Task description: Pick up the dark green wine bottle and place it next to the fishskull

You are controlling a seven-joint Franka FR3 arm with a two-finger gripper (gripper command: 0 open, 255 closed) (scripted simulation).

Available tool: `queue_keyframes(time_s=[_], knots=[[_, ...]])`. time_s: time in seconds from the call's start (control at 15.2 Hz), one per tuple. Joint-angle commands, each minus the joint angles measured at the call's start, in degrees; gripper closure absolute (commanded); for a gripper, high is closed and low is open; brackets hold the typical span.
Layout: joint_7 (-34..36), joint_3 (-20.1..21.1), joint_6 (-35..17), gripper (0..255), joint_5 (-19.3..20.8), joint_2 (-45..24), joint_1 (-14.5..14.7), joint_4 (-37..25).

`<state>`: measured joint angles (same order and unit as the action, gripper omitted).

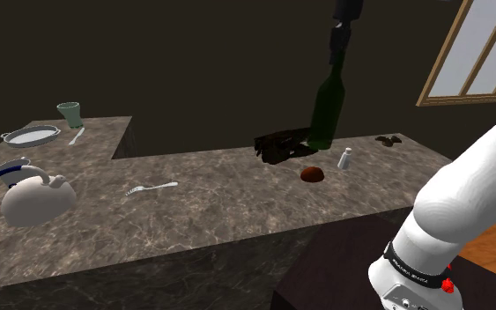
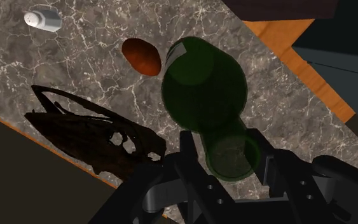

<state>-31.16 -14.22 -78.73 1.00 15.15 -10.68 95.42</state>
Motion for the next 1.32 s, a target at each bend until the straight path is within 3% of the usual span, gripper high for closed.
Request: queue_keyframes(time_s=[0.0,0.79,1.25], knots=[[-2.98,-1.87,0.15,255,0.42,-0.62,-0.95,-0.78],[-21.83,-13.92,1.96,255,-0.94,-11.27,-7.53,-12.42],[-20.97,-13.30,-4.12,255,0.28,-8.45,-7.31,-3.84]])
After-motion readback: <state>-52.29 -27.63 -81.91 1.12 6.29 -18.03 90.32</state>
